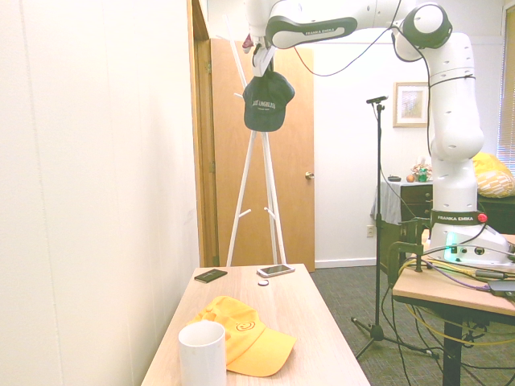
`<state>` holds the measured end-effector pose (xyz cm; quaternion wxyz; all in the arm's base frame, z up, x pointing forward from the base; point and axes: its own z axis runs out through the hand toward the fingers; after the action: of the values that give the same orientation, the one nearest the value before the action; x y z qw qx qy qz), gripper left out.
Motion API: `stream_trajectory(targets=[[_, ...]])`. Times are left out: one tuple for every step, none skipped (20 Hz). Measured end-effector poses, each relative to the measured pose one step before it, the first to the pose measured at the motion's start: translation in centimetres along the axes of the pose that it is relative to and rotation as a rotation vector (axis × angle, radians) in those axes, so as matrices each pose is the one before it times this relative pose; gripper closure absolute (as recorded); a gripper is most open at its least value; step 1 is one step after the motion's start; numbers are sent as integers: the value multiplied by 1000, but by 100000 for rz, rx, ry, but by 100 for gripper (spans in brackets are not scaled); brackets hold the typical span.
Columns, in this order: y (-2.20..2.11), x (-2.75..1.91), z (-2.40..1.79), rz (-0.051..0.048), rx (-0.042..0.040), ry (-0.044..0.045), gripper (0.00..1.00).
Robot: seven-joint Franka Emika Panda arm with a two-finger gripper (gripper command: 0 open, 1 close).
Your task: Hang the cap
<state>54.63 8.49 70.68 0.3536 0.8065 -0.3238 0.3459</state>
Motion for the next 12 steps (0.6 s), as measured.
stream_trajectory(targets=[[233,-907,364,-265,-340,-541,0],[262,-808,272,-153,-226,-316,0],[198,-721,247,-246,-135,-203,0],[177,-564,231,-276,-10,-77,0],[205,-440,191,-169,-2,-7,0],[187,-353,270,-215,-98,-41,0],[248,-255,296,-40,-290,-99,0],[209,-167,239,41,-181,-31,0],[139,-23,222,127,17,16,0],[153,26,177,165,19,30,0],[89,-39,135,-3,6,3,0],[43,-44,88,-44,21,13,0]])
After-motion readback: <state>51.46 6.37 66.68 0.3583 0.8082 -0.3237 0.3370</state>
